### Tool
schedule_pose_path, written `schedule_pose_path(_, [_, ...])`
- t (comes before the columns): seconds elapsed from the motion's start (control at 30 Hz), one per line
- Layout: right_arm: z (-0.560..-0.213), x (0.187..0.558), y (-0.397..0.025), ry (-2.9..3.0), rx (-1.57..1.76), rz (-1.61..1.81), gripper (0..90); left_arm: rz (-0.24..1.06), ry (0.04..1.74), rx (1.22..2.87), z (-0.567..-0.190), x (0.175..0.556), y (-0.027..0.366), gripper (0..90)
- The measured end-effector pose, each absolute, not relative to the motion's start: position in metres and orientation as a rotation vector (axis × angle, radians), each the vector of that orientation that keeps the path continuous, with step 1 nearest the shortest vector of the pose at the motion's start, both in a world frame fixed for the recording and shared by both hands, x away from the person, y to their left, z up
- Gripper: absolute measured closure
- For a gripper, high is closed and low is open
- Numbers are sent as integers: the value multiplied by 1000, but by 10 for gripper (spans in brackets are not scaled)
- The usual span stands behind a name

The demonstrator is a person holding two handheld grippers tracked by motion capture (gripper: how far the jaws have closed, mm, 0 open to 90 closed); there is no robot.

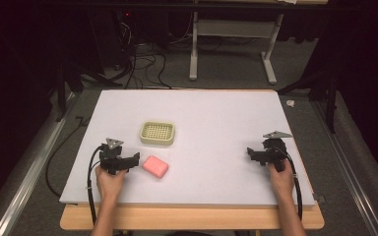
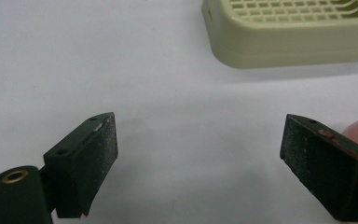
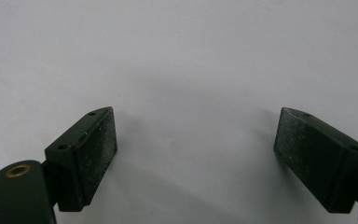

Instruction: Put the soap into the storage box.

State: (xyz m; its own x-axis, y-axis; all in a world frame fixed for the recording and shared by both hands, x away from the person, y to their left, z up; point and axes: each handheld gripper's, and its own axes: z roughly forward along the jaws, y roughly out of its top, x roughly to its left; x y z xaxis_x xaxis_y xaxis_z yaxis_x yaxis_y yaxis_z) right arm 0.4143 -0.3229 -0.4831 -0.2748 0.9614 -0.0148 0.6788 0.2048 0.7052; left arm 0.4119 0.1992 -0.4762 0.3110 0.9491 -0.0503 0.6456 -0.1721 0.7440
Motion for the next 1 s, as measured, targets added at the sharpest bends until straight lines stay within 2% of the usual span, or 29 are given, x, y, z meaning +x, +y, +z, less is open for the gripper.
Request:
schedule_pose_path(0.33, [-483,414,-323,2030,1521,823,136,541,1354,1858,-461,399,198,115])
schedule_pose_path(1.0, [-483,414,-323,2030,1520,823,136,474,1192,1912,-444,373,172,91])
